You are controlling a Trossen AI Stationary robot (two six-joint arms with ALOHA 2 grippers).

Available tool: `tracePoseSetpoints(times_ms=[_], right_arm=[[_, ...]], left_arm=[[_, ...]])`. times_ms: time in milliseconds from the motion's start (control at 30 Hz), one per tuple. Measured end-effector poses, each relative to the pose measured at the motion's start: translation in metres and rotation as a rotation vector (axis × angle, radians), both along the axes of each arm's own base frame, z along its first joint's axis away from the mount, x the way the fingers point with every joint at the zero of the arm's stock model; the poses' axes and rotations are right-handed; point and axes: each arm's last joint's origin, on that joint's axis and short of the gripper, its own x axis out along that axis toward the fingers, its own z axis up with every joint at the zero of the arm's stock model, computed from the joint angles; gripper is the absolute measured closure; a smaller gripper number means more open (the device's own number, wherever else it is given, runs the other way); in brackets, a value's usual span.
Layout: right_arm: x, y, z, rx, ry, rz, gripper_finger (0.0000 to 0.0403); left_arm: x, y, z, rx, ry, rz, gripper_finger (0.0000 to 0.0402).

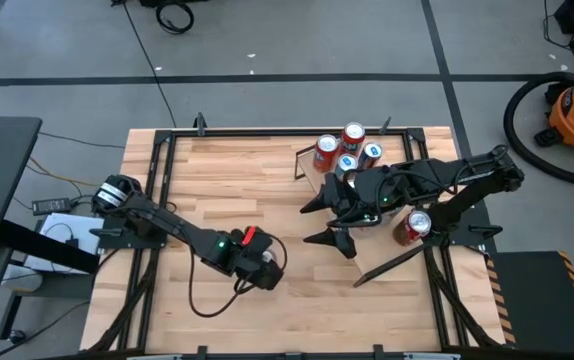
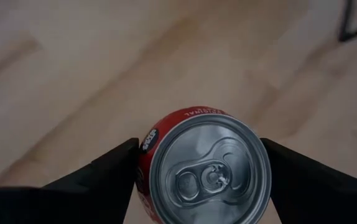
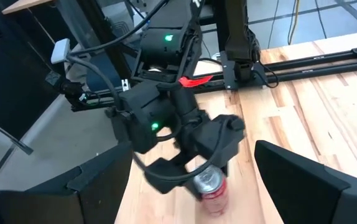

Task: Place canned beverage on shelf
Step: Put the red soda can aligned with the other red soda can on the shelf

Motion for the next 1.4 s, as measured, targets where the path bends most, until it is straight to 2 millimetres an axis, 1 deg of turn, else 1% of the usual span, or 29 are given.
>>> tracePoseSetpoints(times_ms=[167,300,400,467,600,667,733,933,1200,1400], right_arm=[[0.0,0.0,0.0,0.005,0.001,0.017,0.0055],[0.0,0.0,0.0,0.005,0.001,0.017,0.0055],[0.0,0.0,0.0,0.006,0.002,0.017,0.0055],[0.0,0.001,0.0,0.006,0.002,0.017,0.0055],[0.0,0.0,0.0,0.005,0.006,0.017,0.0055],[-0.001,0.0,-0.001,0.002,0.016,0.017,0.0055],[-0.001,0.0,-0.002,-0.002,0.027,0.016,0.0055],[-0.001,0.0,-0.003,-0.004,0.035,0.016,0.0055],[-0.002,-0.001,-0.004,-0.004,0.045,0.014,0.0055],[-0.005,-0.001,-0.009,-0.003,0.109,0.004,0.0055]], left_arm=[[0.0,0.009,0.0,0.021,0.02,0.044,0.0095],[0.004,0.013,0.0,0.036,0.011,0.017,0.0094],[0.005,0.014,0.0,0.04,0.004,0.011,0.0085],[0.006,0.014,0.0,0.04,0.001,0.009,0.0074],[0.007,0.013,-0.001,0.028,-0.004,0.003,0.0032],[0.008,0.012,-0.001,0.007,-0.005,-0.032,0.0013],[0.009,0.01,-0.001,-0.037,0.005,-0.081,0.0006],[0.009,0.006,0.0,-0.083,0.035,-0.2,0.0006],[0.02,0.0,0.008,-0.06,-0.1,-0.349,0.0006],[0.021,-0.001,0.009,-0.084,-0.104,-0.387,0.0006]])
